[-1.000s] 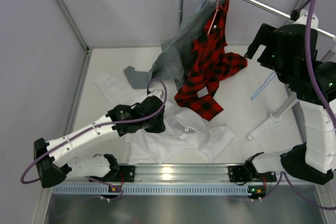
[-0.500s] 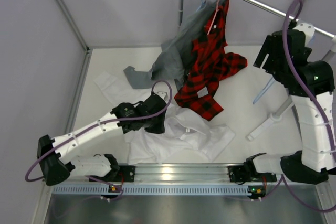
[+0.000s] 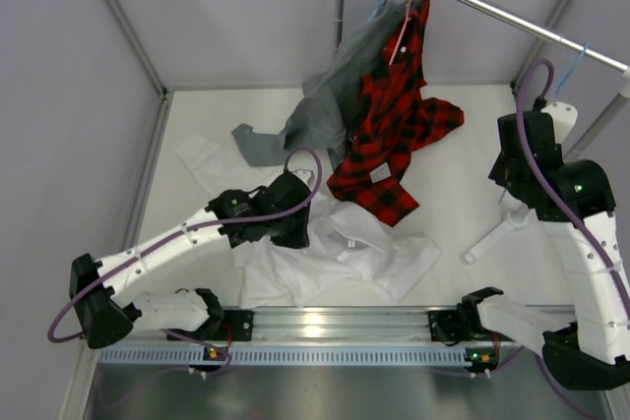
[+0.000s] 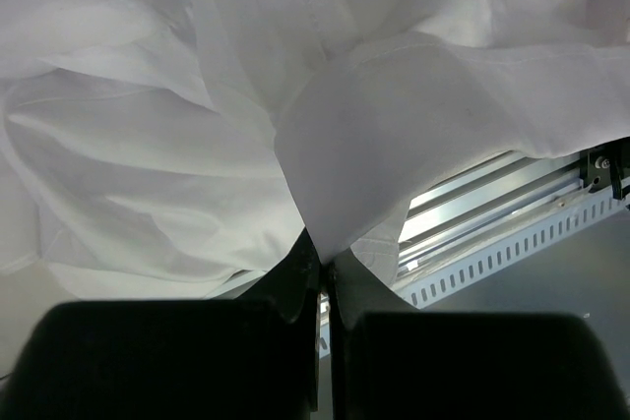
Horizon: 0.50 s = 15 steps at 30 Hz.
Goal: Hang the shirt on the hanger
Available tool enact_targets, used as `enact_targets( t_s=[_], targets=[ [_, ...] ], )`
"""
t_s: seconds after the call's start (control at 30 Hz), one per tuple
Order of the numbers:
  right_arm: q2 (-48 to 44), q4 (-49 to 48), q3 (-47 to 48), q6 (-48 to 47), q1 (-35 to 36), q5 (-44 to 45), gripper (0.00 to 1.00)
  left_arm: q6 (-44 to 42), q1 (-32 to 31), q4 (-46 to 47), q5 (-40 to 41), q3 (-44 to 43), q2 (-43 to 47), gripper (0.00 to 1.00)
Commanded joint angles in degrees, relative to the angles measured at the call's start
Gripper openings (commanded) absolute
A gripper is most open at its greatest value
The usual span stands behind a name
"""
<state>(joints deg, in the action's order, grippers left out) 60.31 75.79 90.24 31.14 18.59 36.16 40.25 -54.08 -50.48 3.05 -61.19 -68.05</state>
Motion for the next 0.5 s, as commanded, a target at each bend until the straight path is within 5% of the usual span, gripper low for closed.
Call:
enact_targets(
  t_s=[0.0,0.2,0.33,0.47],
  targets=[
    [-2.74,-4.15,-3.39,0.33,-1.01,0.22,0.30,-1.14,0.38,-0.06,-0.68,-2.18,0.55,0.00],
    [-4.41,-6.18,-3.85,-1.16,-0.92,1.01,0.11,-1.31,0.47,-0.06,-1.12,-2.53,0.55,0.00],
    [-4.24,-6.18,-2.17,-3.27,-1.01,1.02,0.22,-1.05,0.47,-0.06,-1.64,-2.53,0.46,0.00],
    [-2.93,-6.71,-0.77,-6.34,-0.92,1.63,0.22,-0.79,0.47,-0.06,-1.91,-2.45,0.46,0.00]
  ],
)
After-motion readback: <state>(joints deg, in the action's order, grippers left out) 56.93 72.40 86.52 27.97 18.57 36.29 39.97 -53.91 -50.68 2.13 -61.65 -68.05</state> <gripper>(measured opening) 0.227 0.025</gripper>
